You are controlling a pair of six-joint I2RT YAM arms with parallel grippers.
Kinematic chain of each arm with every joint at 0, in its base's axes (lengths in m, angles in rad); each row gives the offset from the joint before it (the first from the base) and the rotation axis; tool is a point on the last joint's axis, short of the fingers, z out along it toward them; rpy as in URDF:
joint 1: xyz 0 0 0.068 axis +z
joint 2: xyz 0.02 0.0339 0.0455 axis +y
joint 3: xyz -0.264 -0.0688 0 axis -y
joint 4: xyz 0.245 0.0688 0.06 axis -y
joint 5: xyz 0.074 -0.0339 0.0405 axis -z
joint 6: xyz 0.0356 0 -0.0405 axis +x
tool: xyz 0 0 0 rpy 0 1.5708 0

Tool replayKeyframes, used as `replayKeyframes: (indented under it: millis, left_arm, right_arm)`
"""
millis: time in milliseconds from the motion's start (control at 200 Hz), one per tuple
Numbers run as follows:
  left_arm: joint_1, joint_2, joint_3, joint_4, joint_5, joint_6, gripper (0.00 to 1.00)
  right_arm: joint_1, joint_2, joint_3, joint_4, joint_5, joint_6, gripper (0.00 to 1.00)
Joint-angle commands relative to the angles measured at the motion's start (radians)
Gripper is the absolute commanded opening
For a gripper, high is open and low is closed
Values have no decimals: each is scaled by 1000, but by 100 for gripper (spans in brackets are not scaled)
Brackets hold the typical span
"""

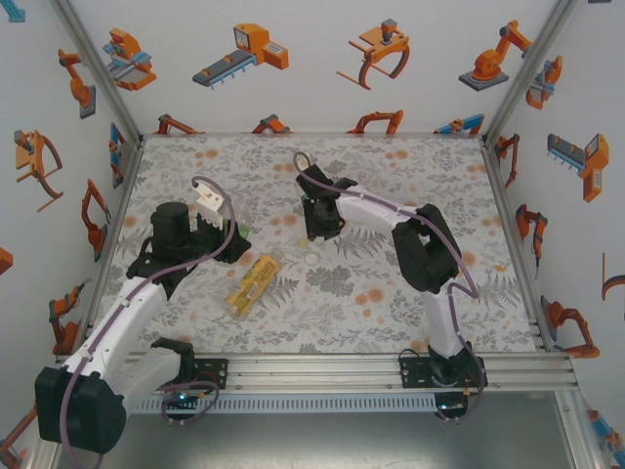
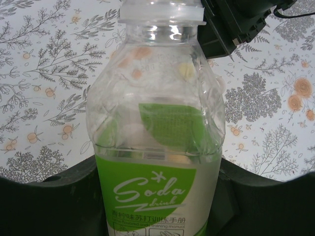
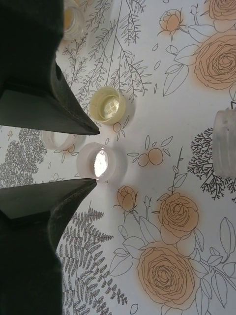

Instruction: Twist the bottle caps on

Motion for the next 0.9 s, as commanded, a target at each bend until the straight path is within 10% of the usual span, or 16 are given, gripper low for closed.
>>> replayKeyframes:
  millis: [0,896]
  left_arm:
    - [3,2,36,6,15,21,32]
    - [2,17,44,-1,26,25,32]
  right_arm:
    - [-3,17,-12,-14,21,20,41]
    - [-3,-31,1,-43,62,2,40]
